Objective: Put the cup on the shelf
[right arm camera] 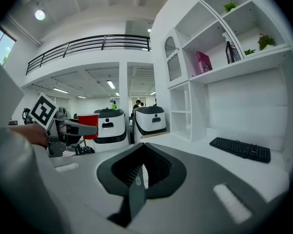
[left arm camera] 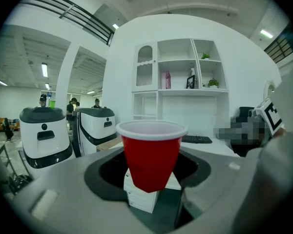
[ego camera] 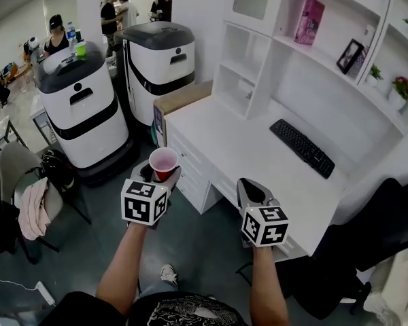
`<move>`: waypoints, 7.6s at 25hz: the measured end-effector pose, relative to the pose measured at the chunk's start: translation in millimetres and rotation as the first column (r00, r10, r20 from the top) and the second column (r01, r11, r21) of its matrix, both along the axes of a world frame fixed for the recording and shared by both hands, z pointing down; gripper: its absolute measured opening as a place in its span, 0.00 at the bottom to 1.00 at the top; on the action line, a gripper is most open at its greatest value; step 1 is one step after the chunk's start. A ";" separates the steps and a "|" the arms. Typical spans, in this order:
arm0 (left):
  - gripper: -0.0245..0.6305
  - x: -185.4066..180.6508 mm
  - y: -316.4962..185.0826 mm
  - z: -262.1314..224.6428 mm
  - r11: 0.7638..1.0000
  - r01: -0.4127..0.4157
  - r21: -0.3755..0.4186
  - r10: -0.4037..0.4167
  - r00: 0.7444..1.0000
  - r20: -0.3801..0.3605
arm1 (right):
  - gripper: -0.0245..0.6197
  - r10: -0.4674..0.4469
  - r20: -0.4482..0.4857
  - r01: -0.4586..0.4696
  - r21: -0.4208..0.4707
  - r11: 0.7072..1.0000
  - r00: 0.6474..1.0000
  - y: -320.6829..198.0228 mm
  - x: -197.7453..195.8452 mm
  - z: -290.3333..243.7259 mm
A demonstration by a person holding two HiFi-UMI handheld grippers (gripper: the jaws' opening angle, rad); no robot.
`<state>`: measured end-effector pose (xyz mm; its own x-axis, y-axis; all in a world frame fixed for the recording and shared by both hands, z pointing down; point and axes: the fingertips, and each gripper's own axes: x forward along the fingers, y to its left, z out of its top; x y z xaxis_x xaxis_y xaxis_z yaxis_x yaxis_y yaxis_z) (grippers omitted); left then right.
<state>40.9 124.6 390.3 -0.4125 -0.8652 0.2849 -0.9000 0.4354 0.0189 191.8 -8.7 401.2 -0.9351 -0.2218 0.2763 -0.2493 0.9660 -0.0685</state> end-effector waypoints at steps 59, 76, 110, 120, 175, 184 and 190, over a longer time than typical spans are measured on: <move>0.44 -225.9 -145.9 8.1 0.988 -0.154 -0.009 0.154 0.988 0.001 | 0.08 0.094 0.012 -0.094 0.007 0.996 0.996 -120.1 -232.2 -3.6; 0.44 -258.2 -260.2 -2.6 0.979 -0.201 -0.025 0.201 0.980 0.007 | 0.08 0.133 0.041 -0.132 -0.031 0.991 0.990 -228.3 -268.9 -19.4; 0.44 -303.5 -374.5 1.4 0.934 -0.356 -0.041 0.357 0.934 0.024 | 0.08 0.284 0.057 -0.279 -0.080 0.957 0.957 -311.1 -301.4 -2.6; 0.44 -327.0 -404.5 10.2 0.866 -0.498 -0.051 0.498 0.867 -0.001 | 0.08 0.415 0.038 -0.412 -0.070 0.909 0.909 -316.8 -321.8 -2.5; 0.43 -324.2 -593.0 158.8 0.589 -0.806 -0.062 0.801 0.592 -0.088 | 0.08 0.731 -0.054 -0.733 -0.044 0.679 0.681 -334.4 -352.8 54.2; 0.43 -321.9 -617.1 183.2 0.611 -0.784 -0.107 0.783 0.619 -0.062 | 0.08 0.738 -0.076 -0.742 -0.053 0.669 0.671 -341.1 -352.1 64.3; 0.43 -322.5 -620.8 192.0 0.629 -0.765 -0.135 0.768 0.639 -0.041 | 0.08 0.733 -0.084 -0.738 -0.062 0.672 0.675 -346.3 -358.0 68.9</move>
<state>-281.6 -496.2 582.2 0.3765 -0.8279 0.4157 -0.9097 -0.4154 -0.0035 -166.3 -355.0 470.1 -0.4644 -0.8058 0.3675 -0.8818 0.4592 -0.1074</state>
